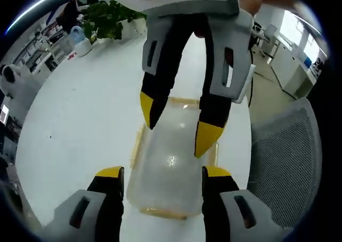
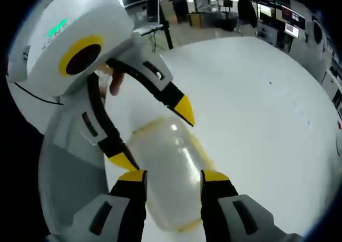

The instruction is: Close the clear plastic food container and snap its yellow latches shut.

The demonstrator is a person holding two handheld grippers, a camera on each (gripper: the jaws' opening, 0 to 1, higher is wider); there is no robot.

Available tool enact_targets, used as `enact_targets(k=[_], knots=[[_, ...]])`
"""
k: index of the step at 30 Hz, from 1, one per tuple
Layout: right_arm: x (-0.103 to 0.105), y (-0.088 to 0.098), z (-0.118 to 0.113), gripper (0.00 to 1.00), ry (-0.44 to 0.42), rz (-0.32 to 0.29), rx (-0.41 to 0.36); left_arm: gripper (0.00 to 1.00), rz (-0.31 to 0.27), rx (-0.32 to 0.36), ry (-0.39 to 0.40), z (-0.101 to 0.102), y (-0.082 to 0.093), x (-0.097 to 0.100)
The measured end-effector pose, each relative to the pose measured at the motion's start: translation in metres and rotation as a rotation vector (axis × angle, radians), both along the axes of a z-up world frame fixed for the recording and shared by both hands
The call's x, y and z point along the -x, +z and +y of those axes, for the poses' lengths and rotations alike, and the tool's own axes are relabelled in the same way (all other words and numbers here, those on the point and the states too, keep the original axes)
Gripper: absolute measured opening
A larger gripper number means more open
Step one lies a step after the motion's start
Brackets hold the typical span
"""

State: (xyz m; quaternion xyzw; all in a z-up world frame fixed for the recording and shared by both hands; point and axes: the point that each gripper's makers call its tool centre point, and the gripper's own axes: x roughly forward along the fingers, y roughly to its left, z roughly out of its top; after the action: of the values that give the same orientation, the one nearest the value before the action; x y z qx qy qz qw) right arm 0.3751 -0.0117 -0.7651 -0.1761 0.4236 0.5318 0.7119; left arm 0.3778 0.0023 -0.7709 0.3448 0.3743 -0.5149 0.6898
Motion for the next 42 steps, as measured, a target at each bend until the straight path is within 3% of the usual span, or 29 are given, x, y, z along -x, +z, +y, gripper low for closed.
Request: enact_targets(k=[10, 26, 34, 35, 37, 40, 42], knots=[[-0.006, 0.003, 0.006, 0.38, 0.01, 0.0, 0.002, 0.57, -0.009, -0.01, -0.001, -0.001, -0.002, 0.002], [-0.021, -0.002, 0.006, 0.4, -0.032, 0.037, 0.002, 0.59, -0.072, -0.033, -0.021, -0.001, -0.001, 0.008], [-0.014, -0.028, -0.002, 0.42, 0.048, 0.001, 0.125, 0.59, -0.075, -0.017, -0.032, -0.013, -0.001, 0.012], [-0.013, -0.025, 0.005, 0.43, 0.025, 0.02, 0.079, 0.58, -0.074, -0.02, -0.036, -0.013, -0.001, 0.013], [-0.014, -0.025, 0.004, 0.43, 0.025, 0.022, 0.08, 0.59, -0.067, -0.014, -0.039, -0.017, -0.002, 0.016], [-0.017, -0.023, 0.005, 0.47, 0.07, -0.044, 0.081, 0.57, -0.07, -0.017, -0.06, -0.02, -0.001, 0.02], [-0.017, -0.024, 0.005, 0.47, 0.063, -0.035, 0.078, 0.54, -0.052, -0.006, -0.066, -0.024, 0.0, 0.025]])
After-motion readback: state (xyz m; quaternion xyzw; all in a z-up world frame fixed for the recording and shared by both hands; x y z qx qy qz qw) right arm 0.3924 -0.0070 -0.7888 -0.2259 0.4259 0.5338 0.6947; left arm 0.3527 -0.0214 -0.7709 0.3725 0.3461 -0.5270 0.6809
